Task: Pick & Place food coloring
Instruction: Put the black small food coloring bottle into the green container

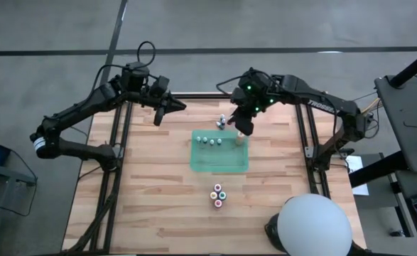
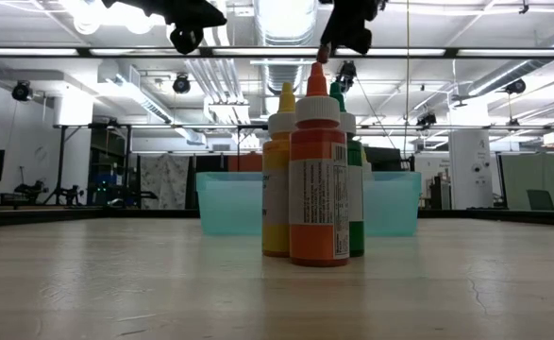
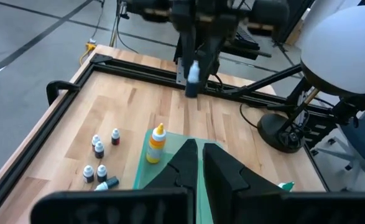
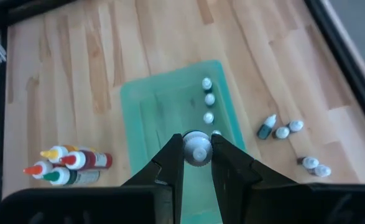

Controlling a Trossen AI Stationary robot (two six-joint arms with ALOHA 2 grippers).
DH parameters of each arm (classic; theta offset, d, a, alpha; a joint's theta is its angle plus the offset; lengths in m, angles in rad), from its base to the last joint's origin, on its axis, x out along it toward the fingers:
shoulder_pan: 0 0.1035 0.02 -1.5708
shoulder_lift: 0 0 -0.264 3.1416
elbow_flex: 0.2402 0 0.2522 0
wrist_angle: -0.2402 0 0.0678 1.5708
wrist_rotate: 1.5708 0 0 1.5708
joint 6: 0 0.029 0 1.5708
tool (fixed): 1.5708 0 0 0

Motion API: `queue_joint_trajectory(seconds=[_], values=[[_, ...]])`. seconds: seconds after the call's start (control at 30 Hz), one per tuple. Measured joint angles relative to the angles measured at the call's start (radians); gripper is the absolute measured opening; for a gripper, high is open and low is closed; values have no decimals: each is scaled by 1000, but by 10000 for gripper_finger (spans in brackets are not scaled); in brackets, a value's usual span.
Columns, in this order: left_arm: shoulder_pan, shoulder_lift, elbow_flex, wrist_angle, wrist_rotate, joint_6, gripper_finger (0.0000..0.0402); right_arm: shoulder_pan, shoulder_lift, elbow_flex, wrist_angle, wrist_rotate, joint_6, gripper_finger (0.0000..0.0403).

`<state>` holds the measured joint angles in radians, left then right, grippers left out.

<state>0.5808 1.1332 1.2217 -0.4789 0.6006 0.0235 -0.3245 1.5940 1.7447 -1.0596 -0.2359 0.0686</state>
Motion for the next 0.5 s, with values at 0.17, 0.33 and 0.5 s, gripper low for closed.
queue_joint_trajectory(seconds=[0.17,0.33,0.5], values=[[0,0,0,0,0,0,0,-21,25,69,-35,11,-4,54],[0,0,1,0,0,0,0,-24,127,203,-148,27,-74,54],[0,0,1,-1,0,1,0,-23,221,322,-253,32,-120,54]])
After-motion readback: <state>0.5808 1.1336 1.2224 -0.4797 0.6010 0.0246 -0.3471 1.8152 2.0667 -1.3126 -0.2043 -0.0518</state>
